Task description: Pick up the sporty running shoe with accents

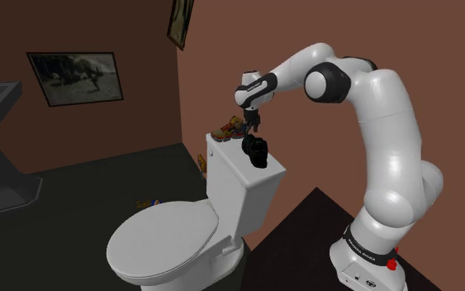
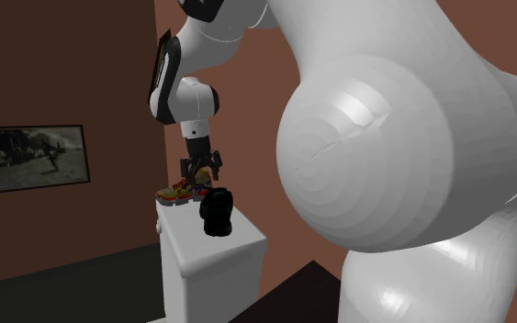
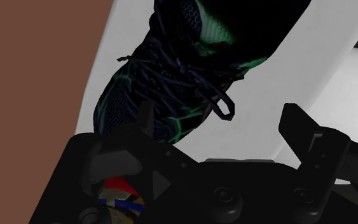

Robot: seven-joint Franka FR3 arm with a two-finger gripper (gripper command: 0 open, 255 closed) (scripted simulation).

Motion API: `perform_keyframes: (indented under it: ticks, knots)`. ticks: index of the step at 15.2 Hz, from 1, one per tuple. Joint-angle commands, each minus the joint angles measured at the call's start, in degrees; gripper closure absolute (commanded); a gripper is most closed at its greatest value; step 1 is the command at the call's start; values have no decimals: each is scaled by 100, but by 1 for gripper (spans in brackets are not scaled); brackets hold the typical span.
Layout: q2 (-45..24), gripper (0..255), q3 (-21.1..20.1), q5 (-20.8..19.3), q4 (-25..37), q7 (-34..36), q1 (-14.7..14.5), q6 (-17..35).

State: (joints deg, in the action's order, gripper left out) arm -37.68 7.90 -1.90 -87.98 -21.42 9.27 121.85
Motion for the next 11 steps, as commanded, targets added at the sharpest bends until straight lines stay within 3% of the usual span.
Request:
perform_keyframes:
  ticks: [1,2,11]
  knots:
    - [-30,0,-2,2,-11,2,2,45]
    - [-18,255,-1,1,-23,1,2,45]
    - [-31,255,-2,2,-10,2,2,45]
